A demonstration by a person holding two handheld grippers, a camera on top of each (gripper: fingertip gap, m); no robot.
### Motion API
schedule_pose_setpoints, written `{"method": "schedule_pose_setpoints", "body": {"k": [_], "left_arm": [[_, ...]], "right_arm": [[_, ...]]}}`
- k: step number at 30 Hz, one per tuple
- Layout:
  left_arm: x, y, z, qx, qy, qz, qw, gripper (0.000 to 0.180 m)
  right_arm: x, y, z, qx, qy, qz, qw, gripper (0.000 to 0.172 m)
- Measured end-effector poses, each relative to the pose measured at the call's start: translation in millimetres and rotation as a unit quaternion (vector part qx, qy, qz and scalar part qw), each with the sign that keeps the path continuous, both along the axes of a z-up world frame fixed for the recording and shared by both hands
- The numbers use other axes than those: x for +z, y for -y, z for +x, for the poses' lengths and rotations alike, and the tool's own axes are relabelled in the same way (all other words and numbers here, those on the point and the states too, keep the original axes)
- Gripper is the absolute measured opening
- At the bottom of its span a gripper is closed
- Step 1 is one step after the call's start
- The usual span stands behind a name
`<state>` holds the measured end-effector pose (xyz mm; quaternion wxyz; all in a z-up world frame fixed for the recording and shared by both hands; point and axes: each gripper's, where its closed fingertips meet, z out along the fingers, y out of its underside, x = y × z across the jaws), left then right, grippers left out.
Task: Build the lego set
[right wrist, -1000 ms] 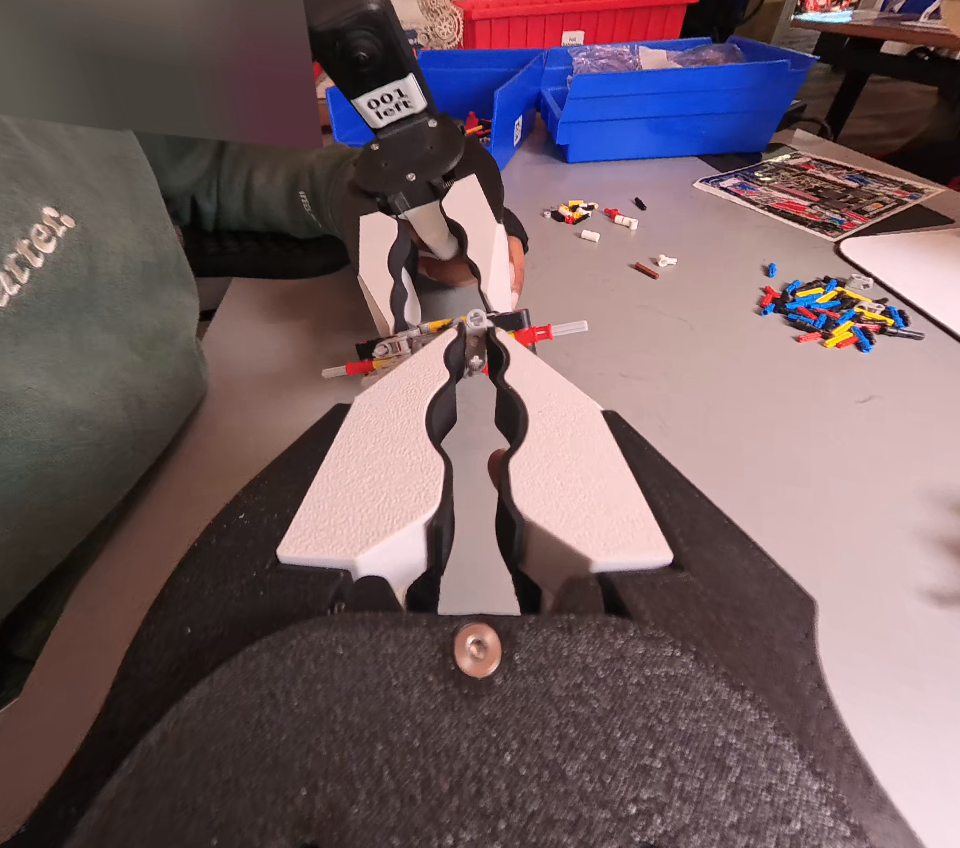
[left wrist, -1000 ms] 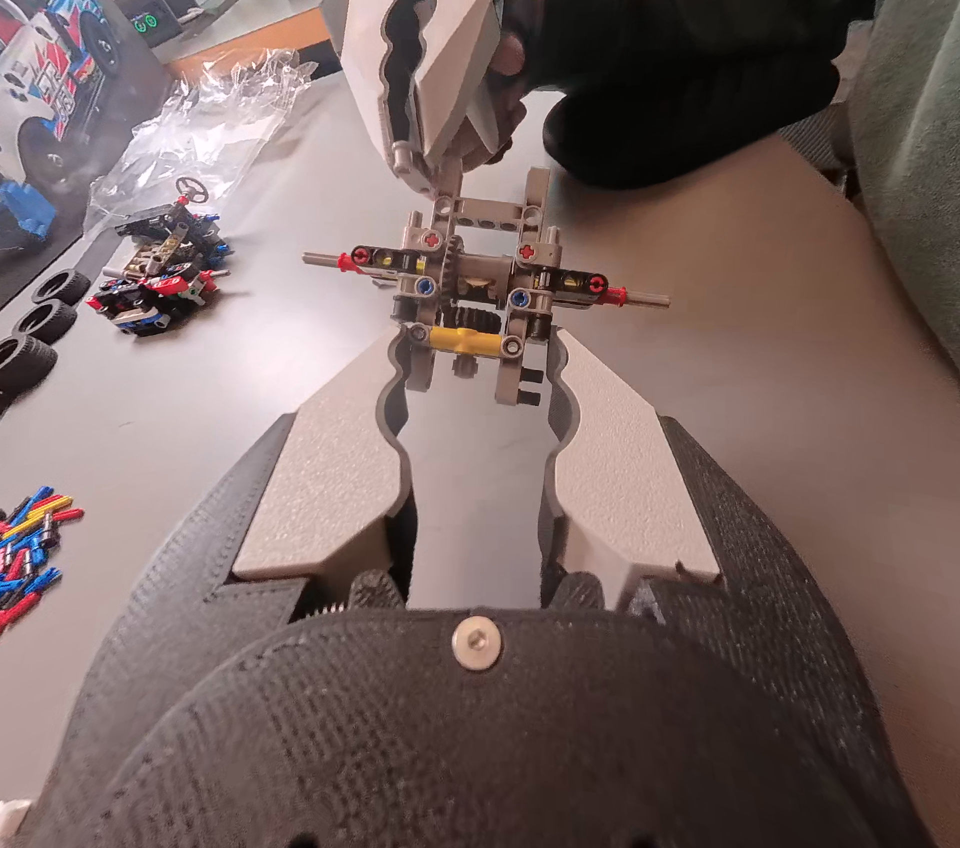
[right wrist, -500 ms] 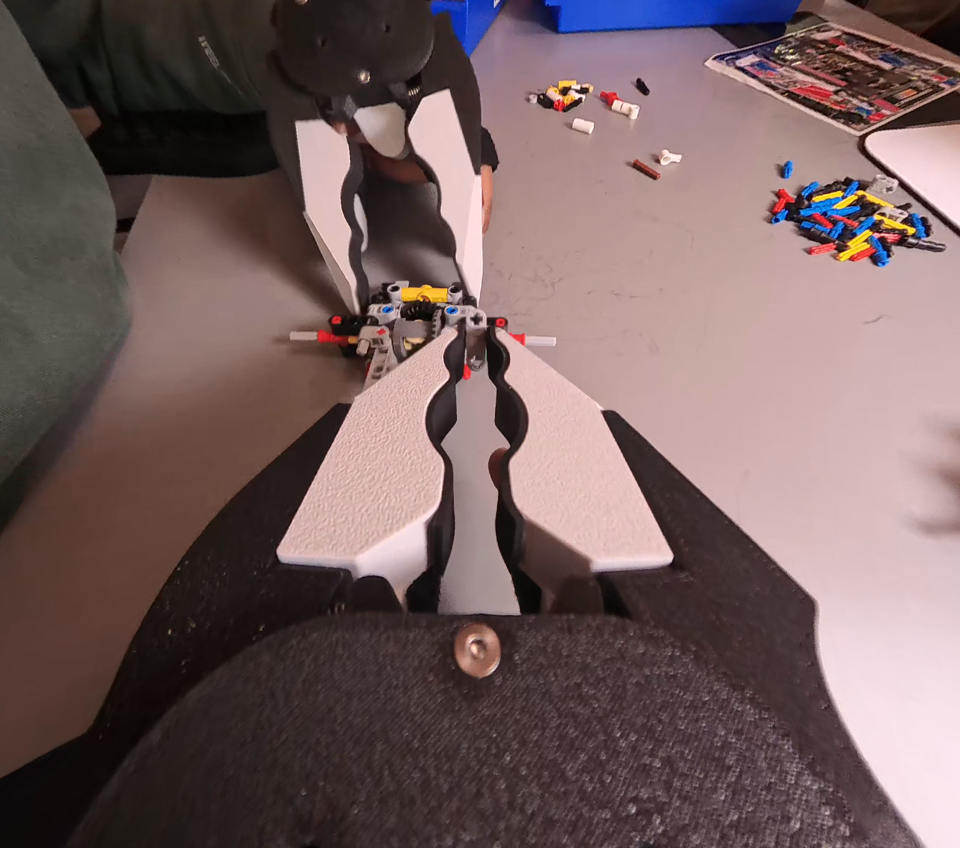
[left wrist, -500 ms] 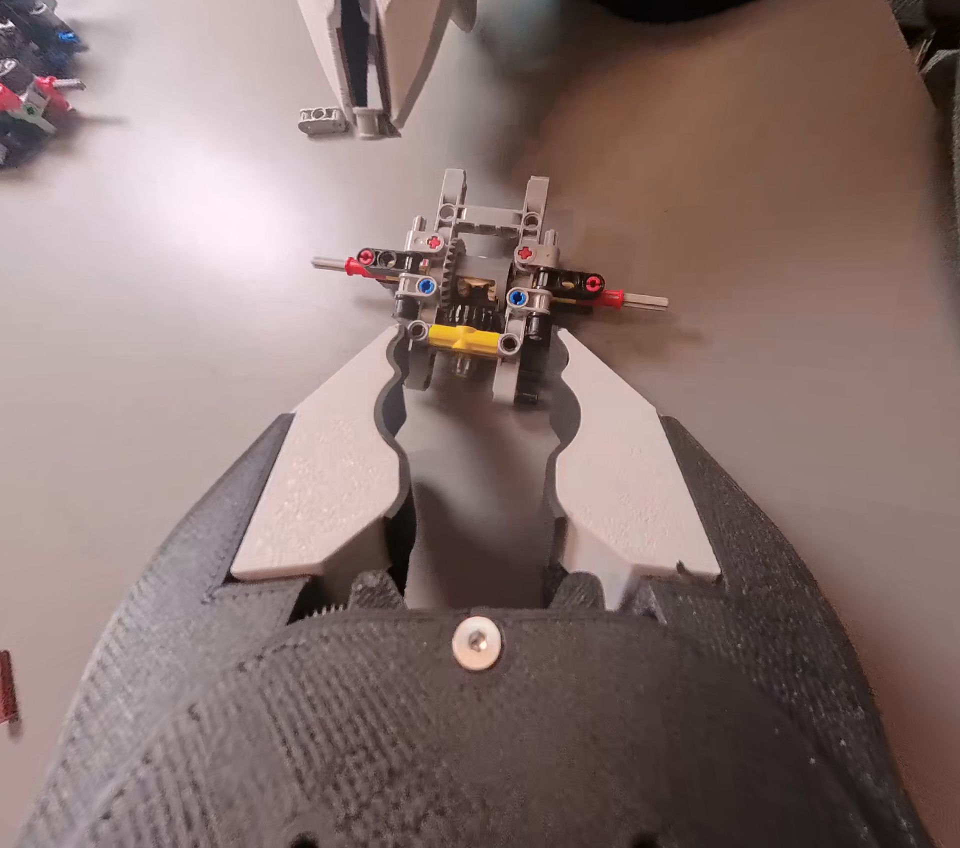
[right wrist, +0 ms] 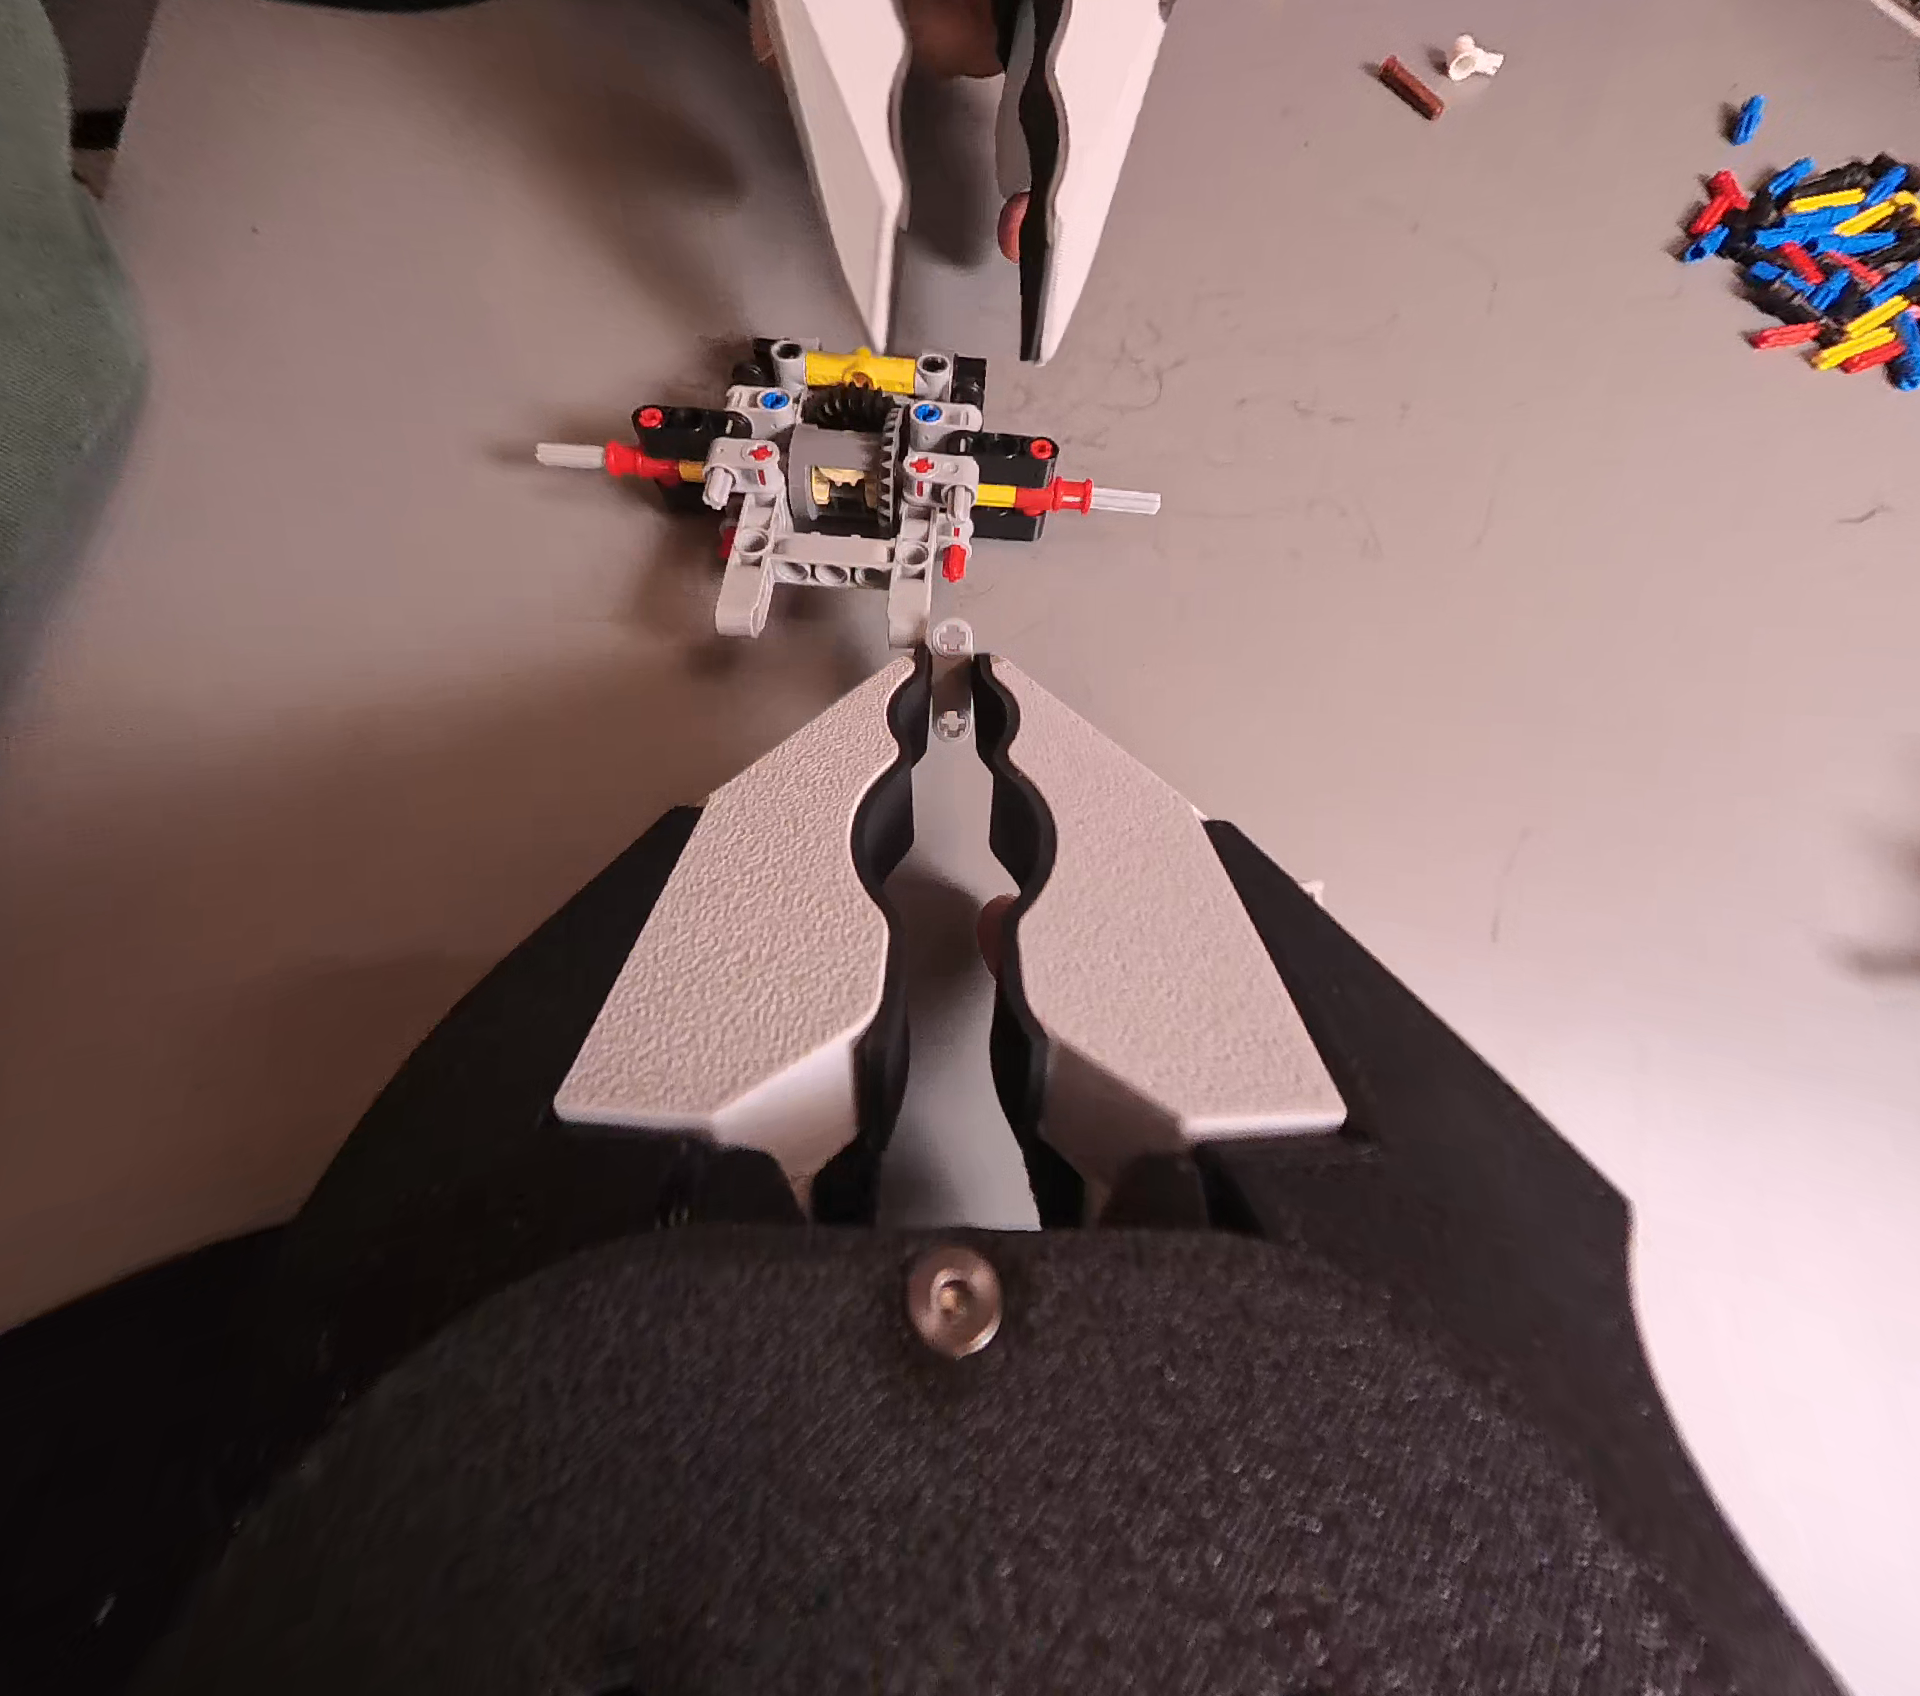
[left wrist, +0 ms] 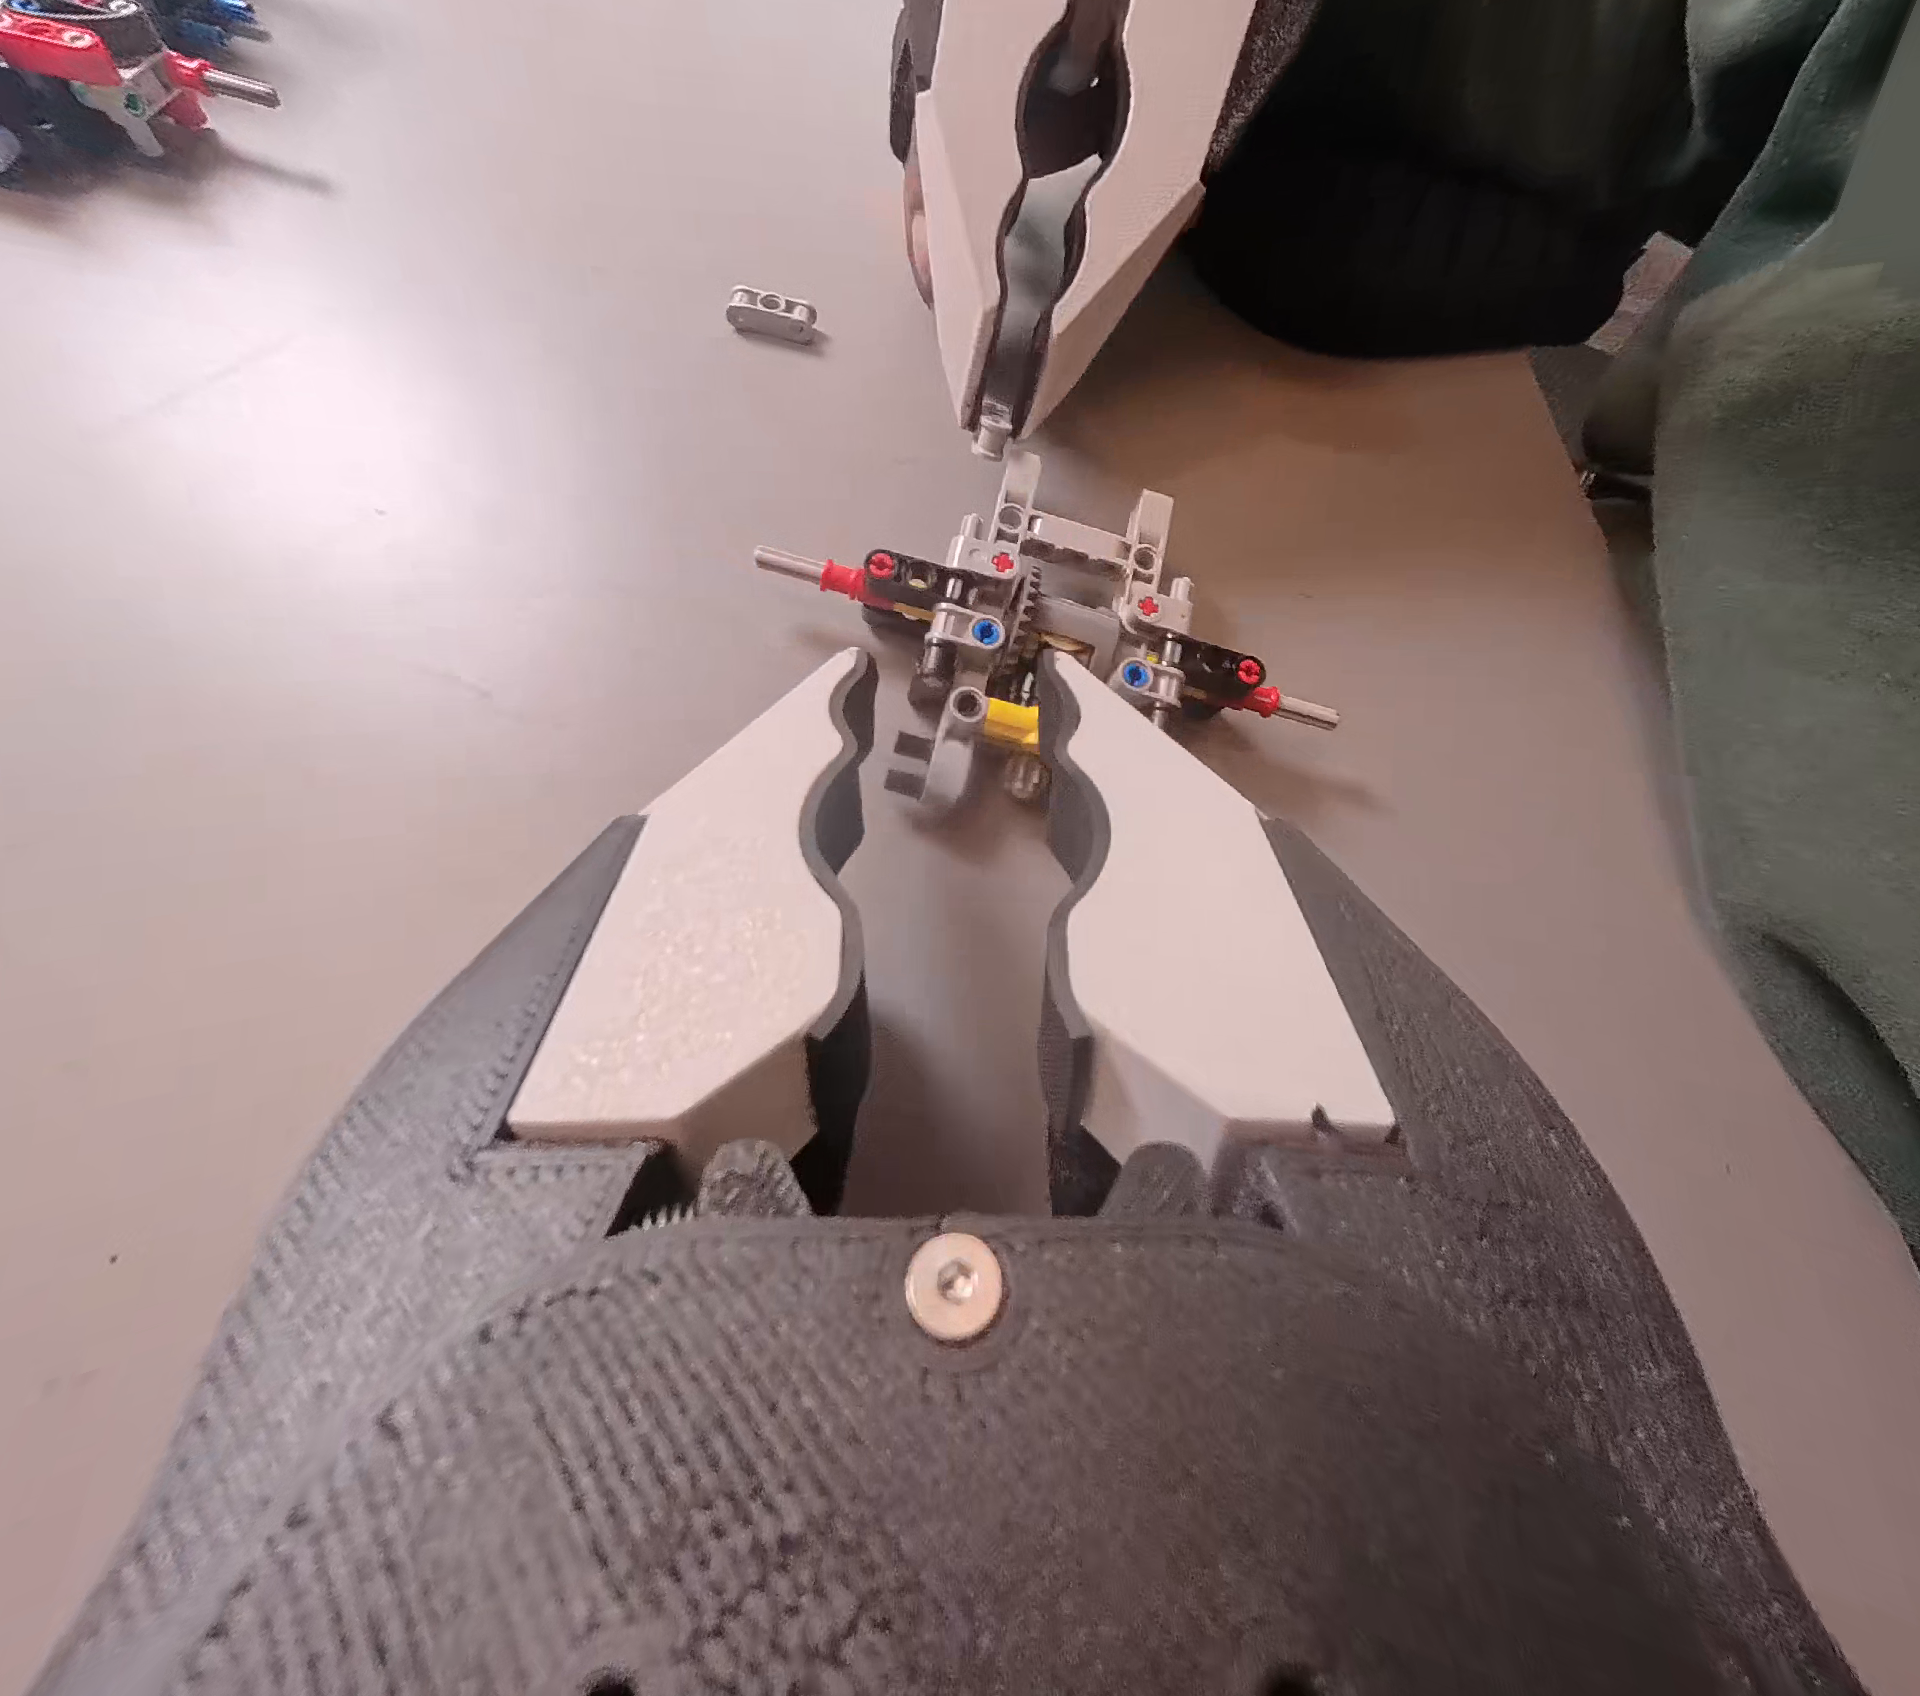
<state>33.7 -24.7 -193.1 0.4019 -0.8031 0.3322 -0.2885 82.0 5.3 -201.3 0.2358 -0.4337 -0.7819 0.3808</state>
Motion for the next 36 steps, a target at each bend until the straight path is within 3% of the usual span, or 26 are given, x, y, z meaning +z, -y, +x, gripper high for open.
{"method": "schedule_pose_setpoints", "body": {"k": [13, 31, 36], "left_arm": [[-11, 6, 8, -0.029, -0.013, -0.023, 0.999, 0.014], [-11, 8, 3, -0.028, -0.030, -0.054, 0.998, 0.016], [-13, 11, 7, -0.042, -0.053, -0.041, 0.997, 0.006]], "right_arm": [[10, 7, -6, 0.007, -0.033, -0.029, 0.999, 0.006], [14, 10, -6, 0.014, -0.039, -0.039, 0.998, 0.006], [18, 10, -7, 0.013, -0.051, -0.039, 0.998, 0.006]]}}
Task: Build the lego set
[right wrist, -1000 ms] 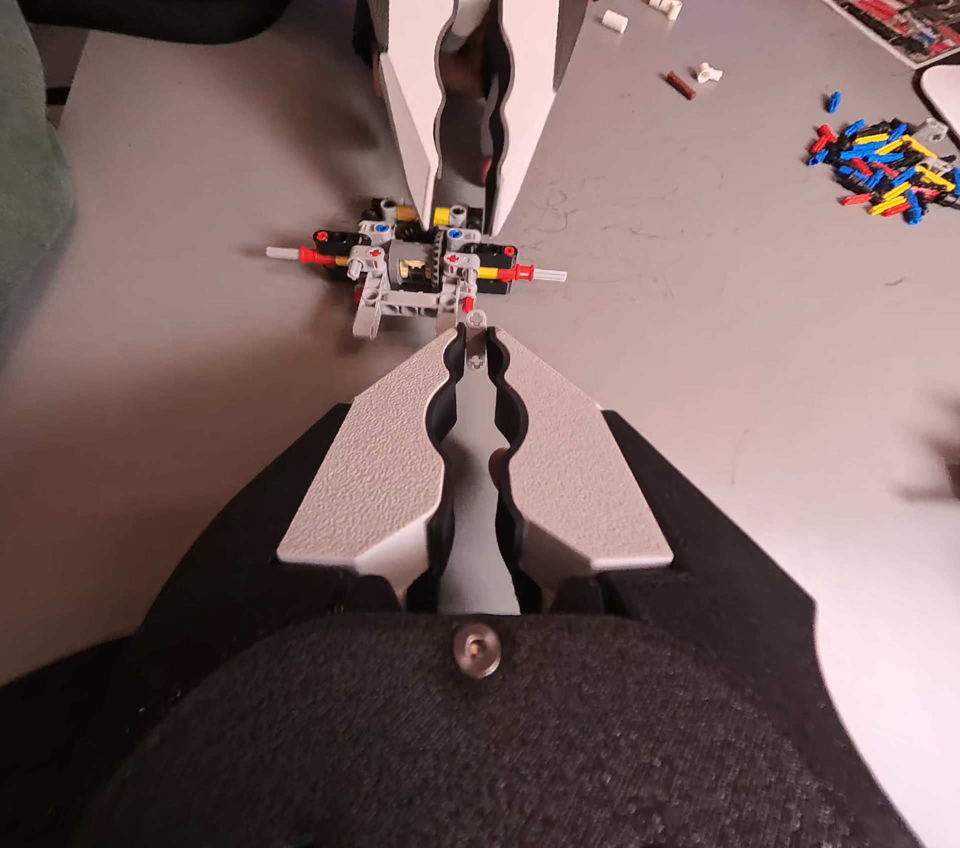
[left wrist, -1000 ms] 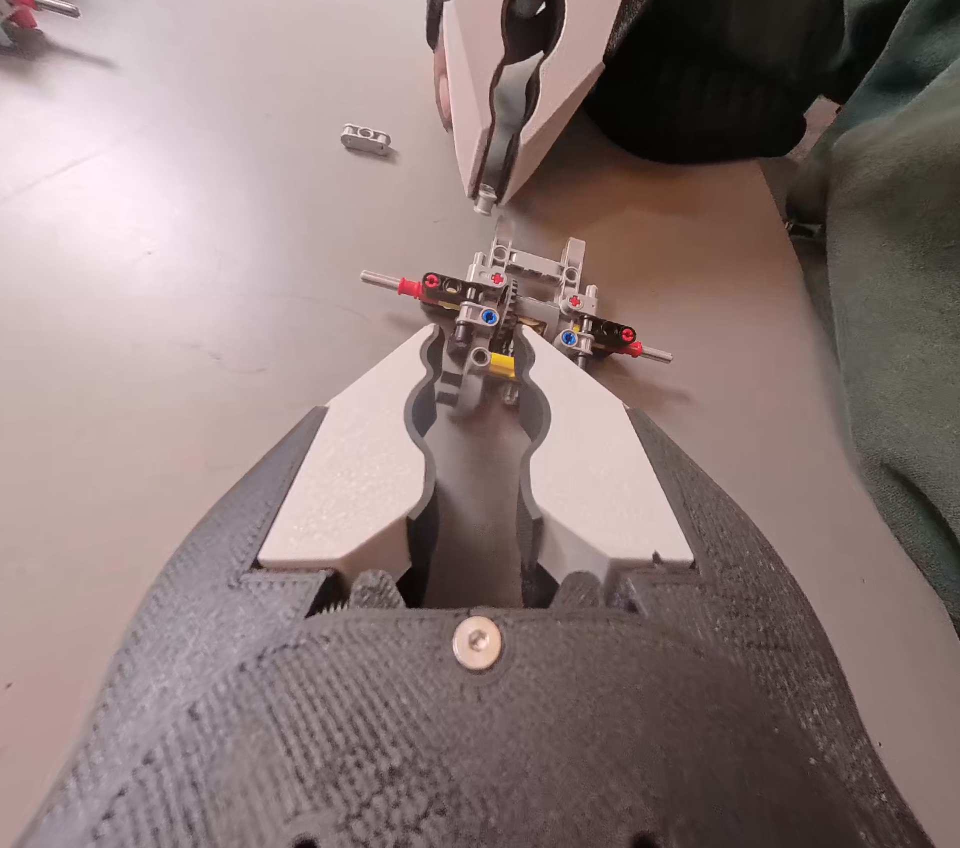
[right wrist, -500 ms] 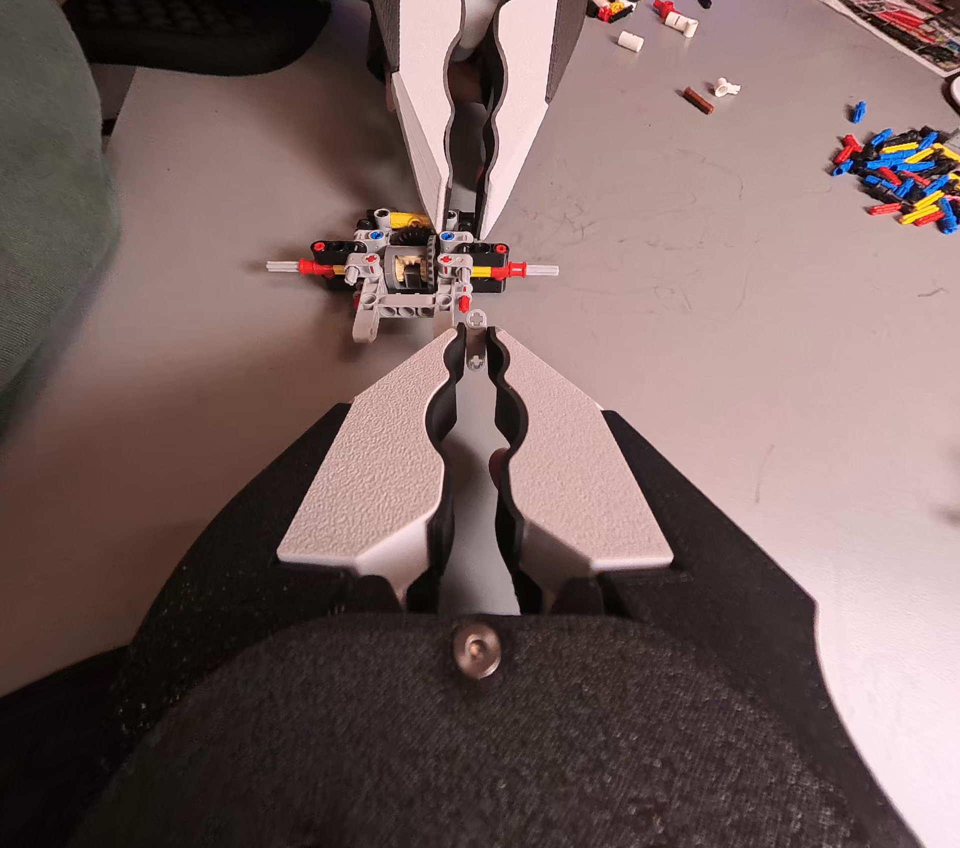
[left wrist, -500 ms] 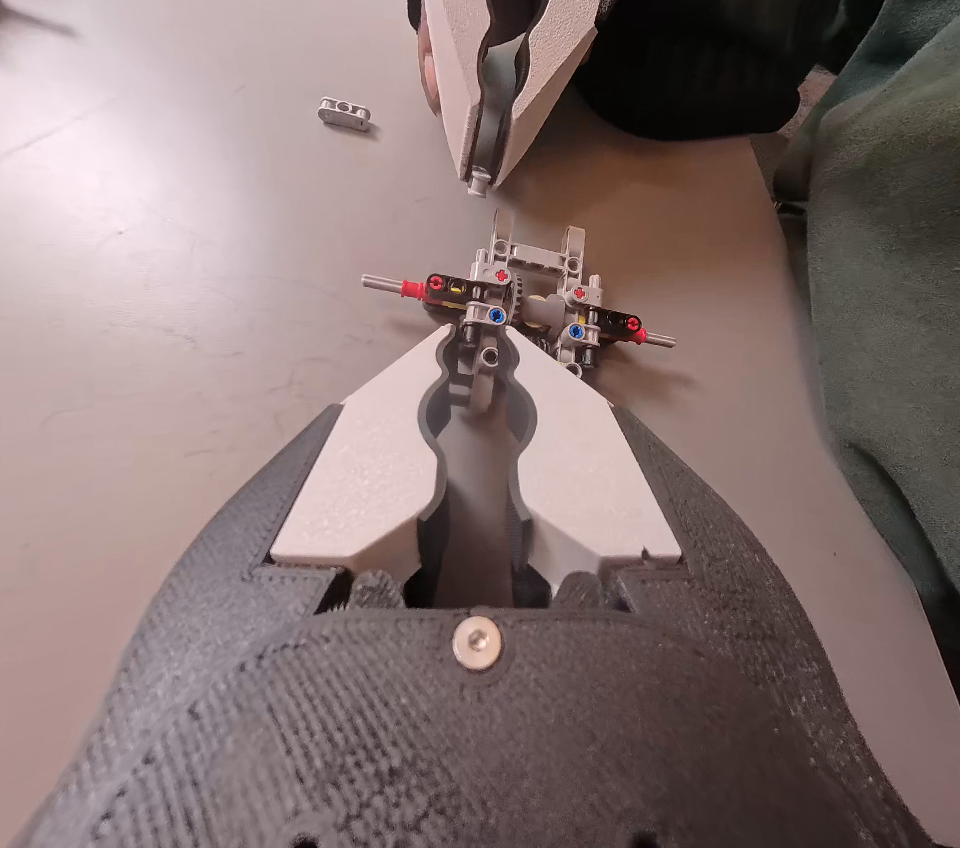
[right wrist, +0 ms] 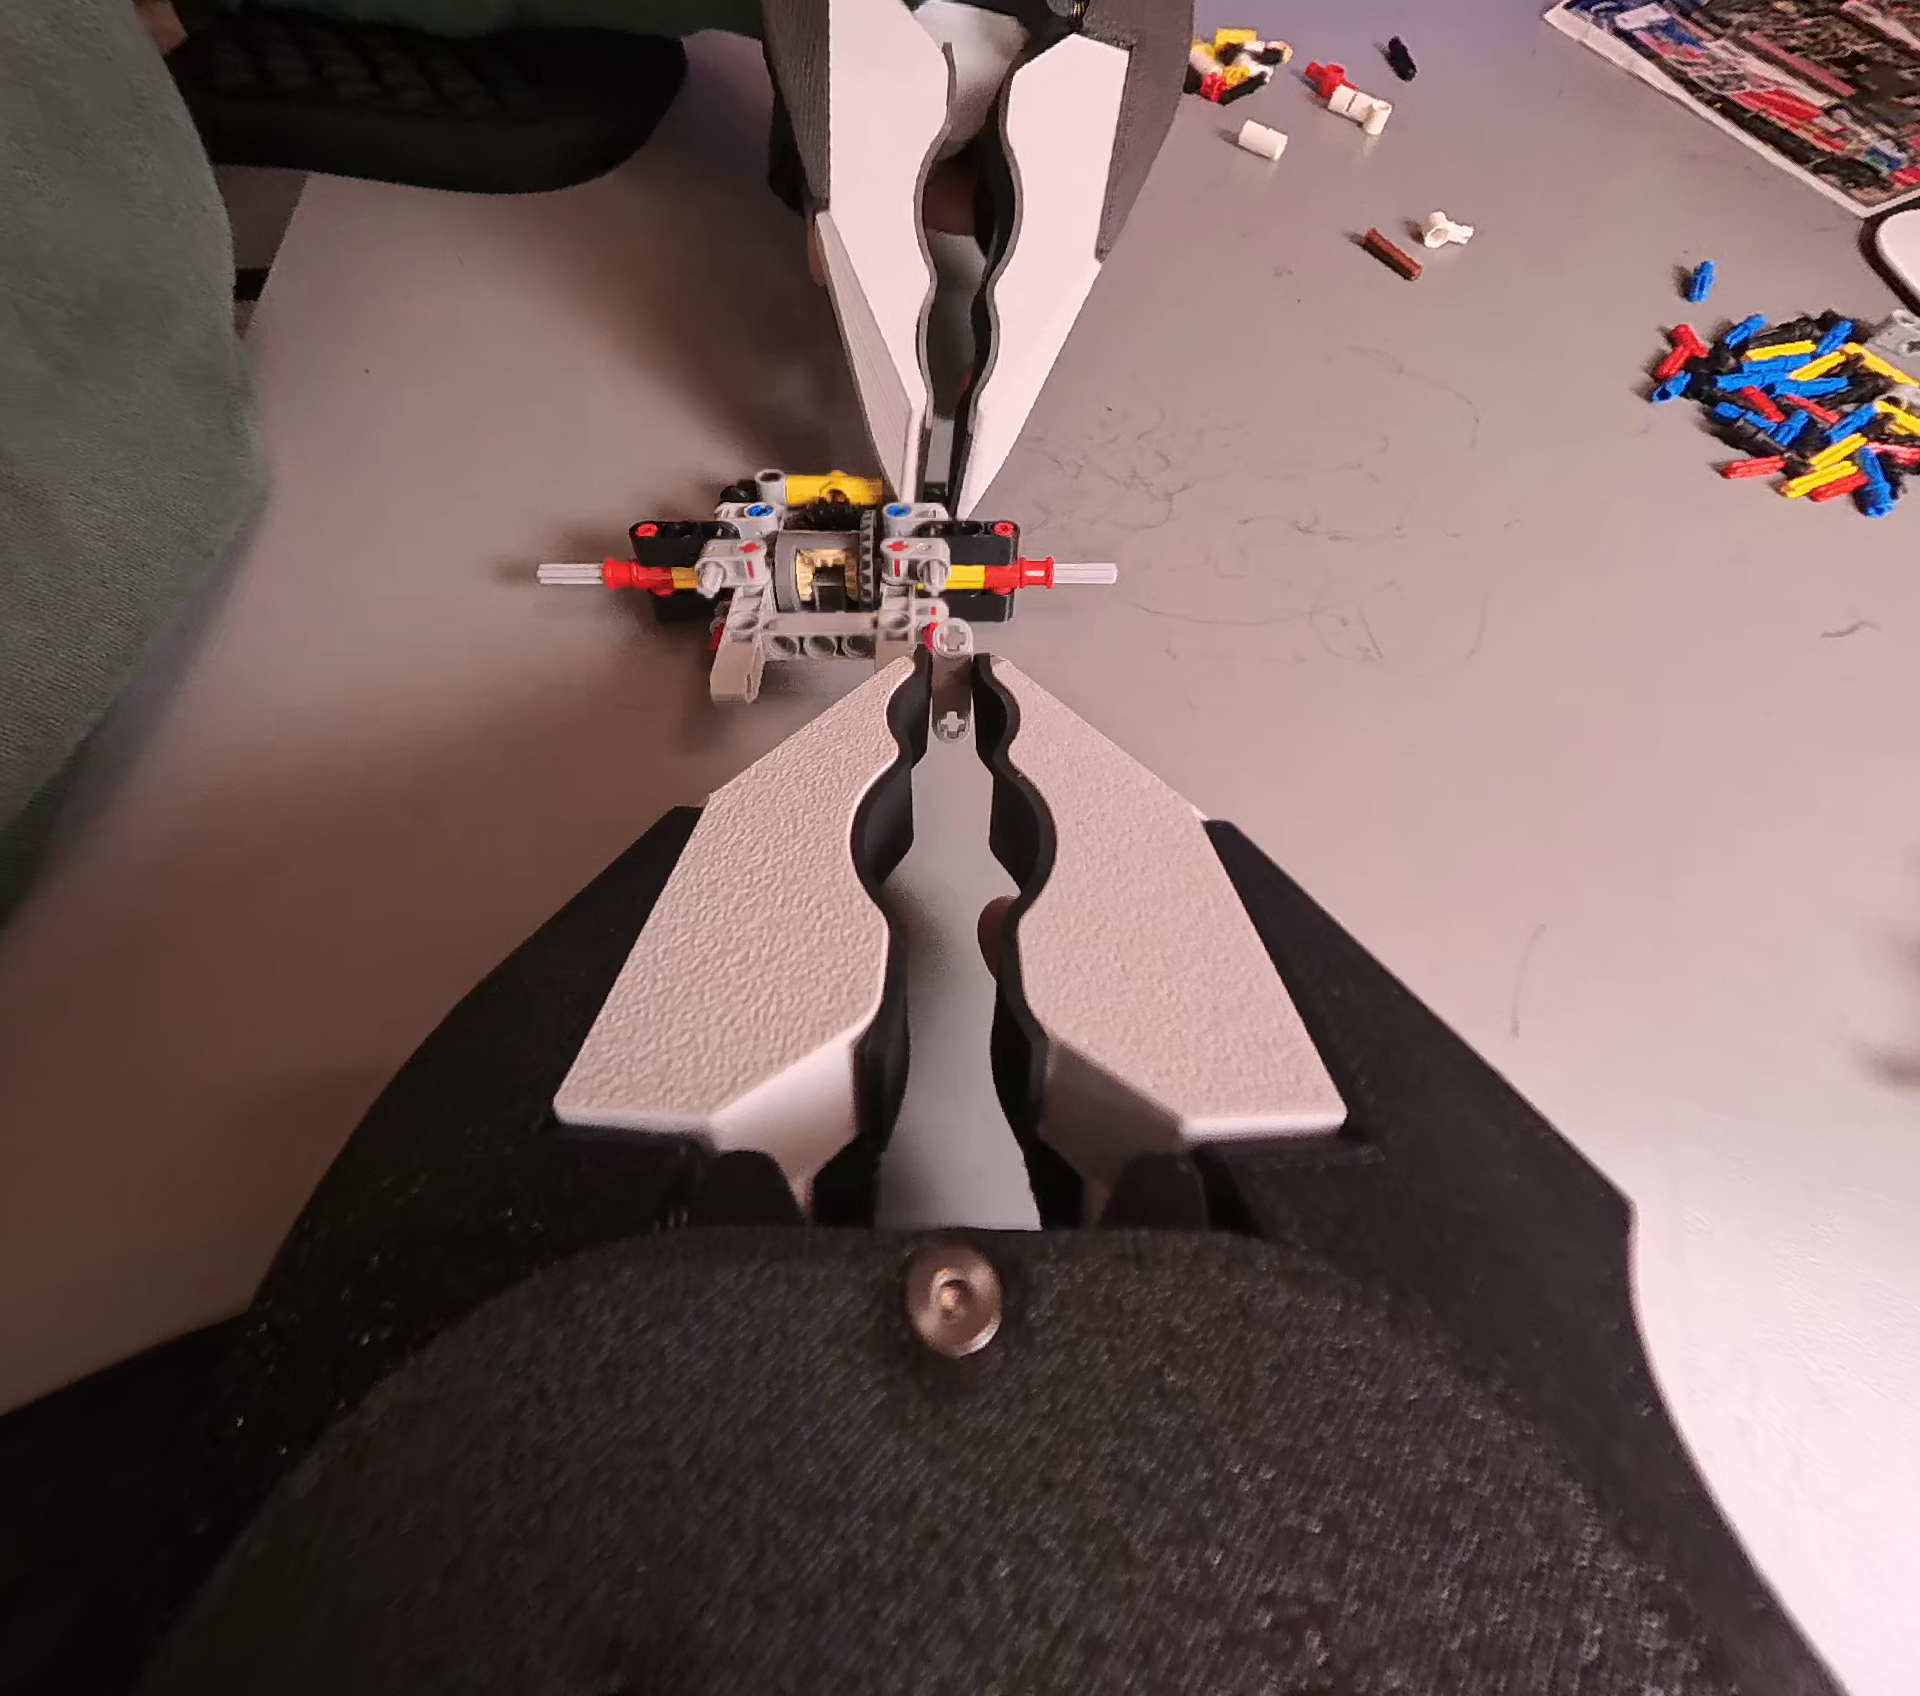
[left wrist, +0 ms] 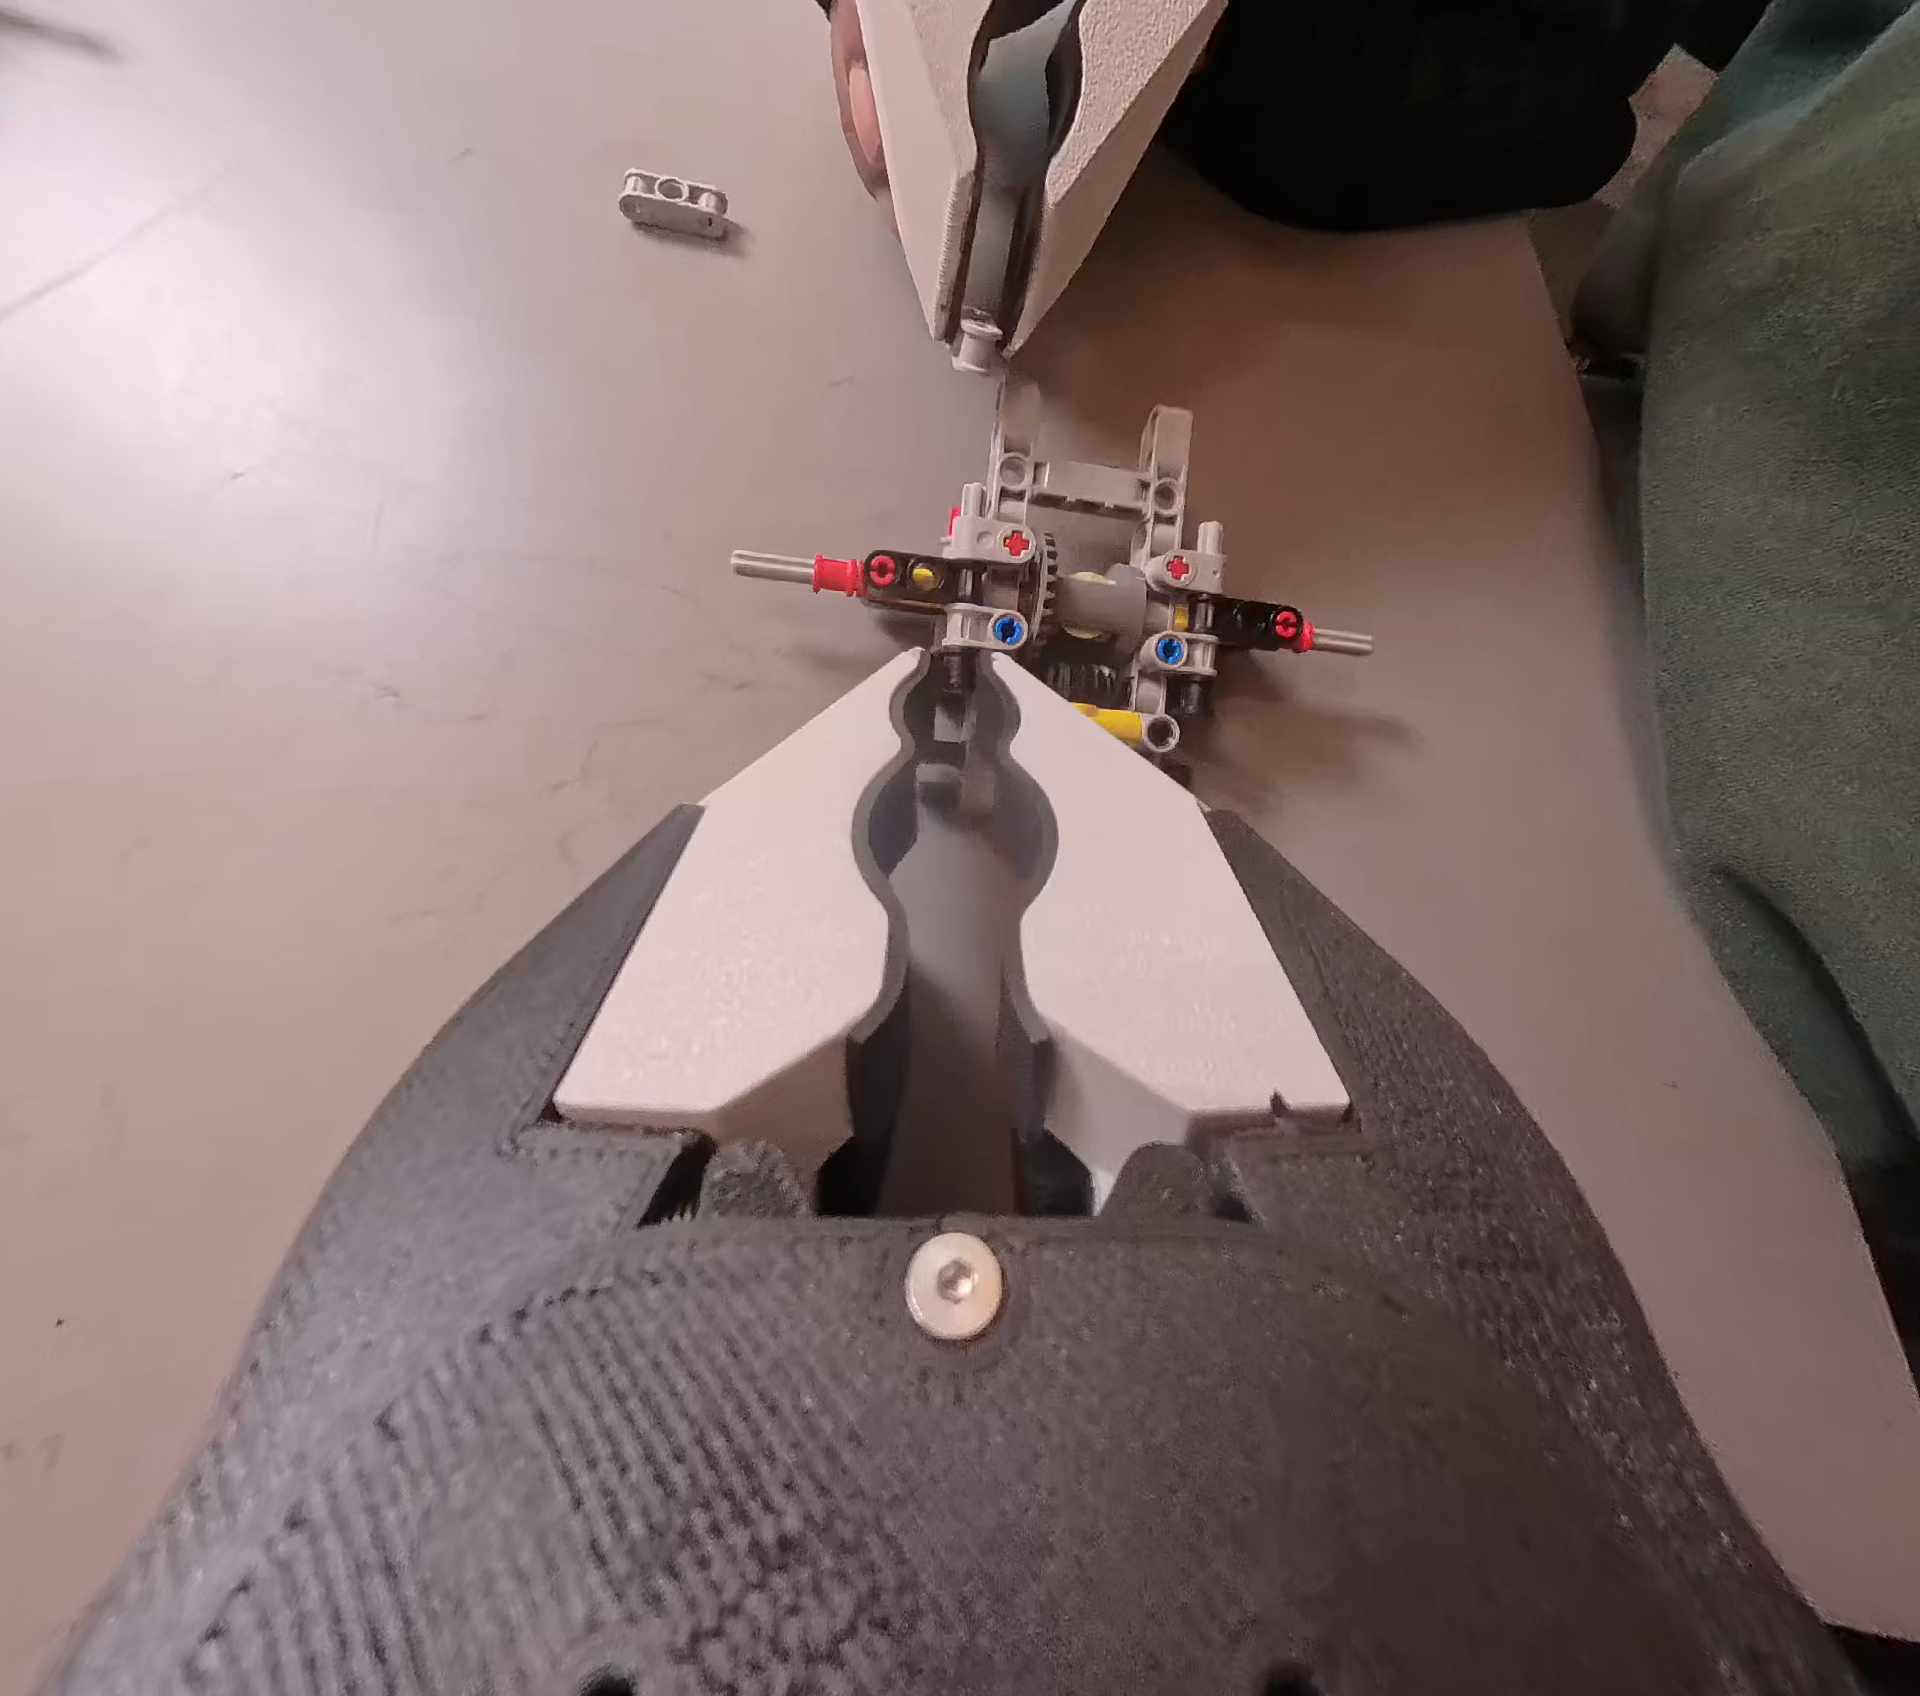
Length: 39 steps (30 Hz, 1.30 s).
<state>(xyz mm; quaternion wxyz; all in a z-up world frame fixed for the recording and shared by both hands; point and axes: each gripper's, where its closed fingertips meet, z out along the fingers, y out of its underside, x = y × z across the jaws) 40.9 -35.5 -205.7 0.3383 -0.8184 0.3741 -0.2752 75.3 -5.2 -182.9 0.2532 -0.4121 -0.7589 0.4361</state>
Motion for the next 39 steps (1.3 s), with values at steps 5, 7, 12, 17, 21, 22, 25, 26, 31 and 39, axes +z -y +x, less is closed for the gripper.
{"method": "schedule_pose_setpoints", "body": {"k": [5, 7, 12, 17, 21, 22, 25, 26, 31, 39], "left_arm": [[7, -1, 7, -0.009, 0.023, 0.072, 0.997, 0.004], [17, -2, 10, -0.007, 0.049, 0.106, 0.993, 0.004], [47, -6, 14, 0.006, 0.114, 0.183, 0.976, 0.004], [60, -7, 13, 0.011, 0.143, 0.212, 0.967, 0.004], [63, -2, 18, -0.004, 0.167, 0.207, 0.964, 0.004], [64, -1, 19, -0.006, 0.173, 0.205, 0.963, 0.004], [67, 1, 20, -0.011, 0.188, 0.202, 0.961, 0.004], [67, 2, 20, -0.012, 0.191, 0.201, 0.961, 0.004], [57, -4, 16, 0.006, 0.155, 0.188, 0.970, 0.004], [15, -9, 7, 0.035, 0.044, 0.095, 0.994, 0.004]], "right_arm": [[13, -2, -3, -0.008, -0.034, -0.018, 0.999, 0.006], [23, -3, -5, -0.012, -0.055, -0.035, 0.998, 0.006], [52, 0, -4, -0.010, -0.112, -0.072, 0.991, 0.006], [67, 3, 0, 0.001, -0.142, -0.096, 0.985, 0.006], [64, 9, 2, 0.019, -0.136, -0.096, 0.986, 0.006], [64, 11, 3, 0.024, -0.135, -0.098, 0.986, 0.006], [66, 13, 4, 0.029, -0.137, -0.107, 0.984, 0.006], [67, 12, 4, 0.028, -0.138, -0.111, 0.984, 0.006], [66, 6, 3, 0.018, -0.136, -0.119, 0.983, 0.006], [46, 2, 1, 0.011, -0.097, -0.099, 0.990, 0.006]]}}
